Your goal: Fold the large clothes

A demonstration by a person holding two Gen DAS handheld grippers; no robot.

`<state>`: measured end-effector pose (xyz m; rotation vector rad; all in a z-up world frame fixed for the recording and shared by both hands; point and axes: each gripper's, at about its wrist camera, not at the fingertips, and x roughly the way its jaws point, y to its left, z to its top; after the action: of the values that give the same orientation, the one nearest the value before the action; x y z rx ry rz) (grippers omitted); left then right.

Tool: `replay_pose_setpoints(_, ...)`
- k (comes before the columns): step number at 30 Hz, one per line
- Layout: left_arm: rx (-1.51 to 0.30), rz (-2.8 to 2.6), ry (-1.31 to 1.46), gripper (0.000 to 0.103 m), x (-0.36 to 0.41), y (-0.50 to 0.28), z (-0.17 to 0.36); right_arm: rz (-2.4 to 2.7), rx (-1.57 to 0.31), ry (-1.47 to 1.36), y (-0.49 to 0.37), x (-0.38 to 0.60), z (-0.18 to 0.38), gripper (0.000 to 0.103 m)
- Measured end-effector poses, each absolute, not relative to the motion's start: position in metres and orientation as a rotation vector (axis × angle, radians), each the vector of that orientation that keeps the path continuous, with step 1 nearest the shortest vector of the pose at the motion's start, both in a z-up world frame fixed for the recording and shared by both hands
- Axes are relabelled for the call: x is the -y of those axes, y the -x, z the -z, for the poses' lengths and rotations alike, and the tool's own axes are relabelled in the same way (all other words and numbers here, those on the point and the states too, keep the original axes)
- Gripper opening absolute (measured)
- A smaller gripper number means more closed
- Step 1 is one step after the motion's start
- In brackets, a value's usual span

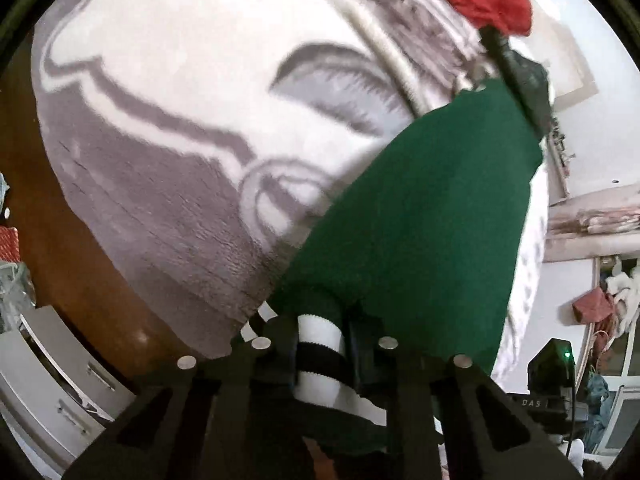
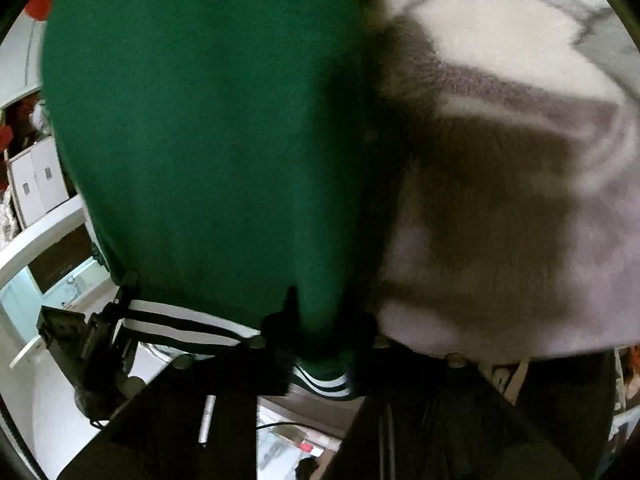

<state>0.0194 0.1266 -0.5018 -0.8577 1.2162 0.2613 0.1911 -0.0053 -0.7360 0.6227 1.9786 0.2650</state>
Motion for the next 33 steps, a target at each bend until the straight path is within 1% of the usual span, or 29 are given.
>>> replay_pose_setpoints(2, -1.241, -0.262, 0.856, 0.016, -0.133, -0.019, 0.507, -0.296, -1.957, -0.589, -0.186, -0.001, 0.719, 0.013)
replay_pose_setpoints(3, -1.27, -0.265, 0.855, 0.017, -0.136, -0.022, 0.52, -0.297, -1.956, -0.577, -0.182, -0.005, 0.716, 0.013)
replay_pose_setpoints(6, -1.359, -0.26, 0.884, 0.022, -0.145, -0.032, 0.574, -0.29, -1.98, -0.473, -0.177, -0.02, 0.741, 0.014)
replay_pose_setpoints(7, -1.37, -0.255, 0.905, 0.025, -0.148, -0.034, 0.579, -0.29, -2.013, -0.446, -0.177, -0.027, 0.757, 0.018)
replay_pose_setpoints(8, -1.372, -0.258, 0.909, 0.025, -0.151, -0.037, 0.576, -0.296, -2.049, -0.44, -0.181, -0.03, 0.768, 0.021)
replay_pose_setpoints(9, -1.375, -0.26, 0.884, 0.026, -0.151, -0.039, 0.565, -0.293, -2.076, -0.442, -0.185, -0.03, 0.771, 0.023)
replay_pose_setpoints(10, -1.385, -0.253, 0.846, 0.028, -0.149, -0.042, 0.555, -0.304, -2.109, -0.468, -0.19, -0.029, 0.769, 0.027)
replay_pose_setpoints(11, -1.401, -0.253, 0.807, 0.03, -0.145, -0.045, 0.546, -0.325, -2.116, -0.487, -0.195, -0.027, 0.762, 0.034)
replay_pose_setpoints(12, -1.418, -0.253, 0.757, 0.031, -0.14, -0.049, 0.532, -0.361, -2.095, -0.494, -0.201, -0.022, 0.748, 0.039)
replay_pose_setpoints(13, -1.427, -0.254, 0.721, 0.037, -0.136, -0.052, 0.523, -0.376, -2.073, -0.491, -0.204, -0.014, 0.738, 0.047)
replay_pose_setpoints(14, -1.435, -0.256, 0.68, 0.045, -0.132, -0.056, 0.515, -0.396, -2.039, -0.487, -0.211, -0.007, 0.725, 0.051)
replay_pose_setpoints(15, -1.435, -0.258, 0.62, 0.07, -0.127, -0.064, 0.503, -0.407, -2.01, -0.481, -0.219, 0.0, 0.713, 0.051)
replay_pose_setpoints(16, -1.425, -0.261, 0.576, 0.087, -0.125, -0.07, 0.494, -0.41, -1.986, -0.48, -0.226, 0.006, 0.705, 0.051)
replay_pose_setpoints(19, -1.379, -0.269, 0.471, 0.089, -0.122, -0.109, 0.466, -0.415, -1.885, -0.498, -0.263, 0.02, 0.687, 0.051)
replay_pose_setpoints(24, -1.302, -0.264, 0.434, 0.089, -0.115, -0.179, 0.444, -0.426, -1.71, -0.566, -0.355, 0.012, 0.683, 0.052)
replay_pose_setpoints(27, -1.291, -0.261, 0.424, 0.089, -0.107, -0.237, 0.453, -0.501, -1.629, -0.61, -0.42, -0.027, 0.688, 0.052)
replay_pose_setpoints(29, -1.293, -0.252, 0.419, 0.089, -0.104, -0.261, 0.458, -0.567, -1.604, -0.61, -0.468, -0.055, 0.692, 0.051)
replay_pose_setpoints(31, -1.3, -0.26, 0.401, 0.089, -0.102, -0.288, 0.468, -0.594, -1.599, -0.528, -0.508, -0.09, 0.706, 0.051)
replay_pose_setpoints(33, -1.315, -0.256, 0.394, 0.089, -0.099, -0.316, 0.48, -0.594, -1.651, -0.439, -0.543, -0.116, 0.725, 0.052)
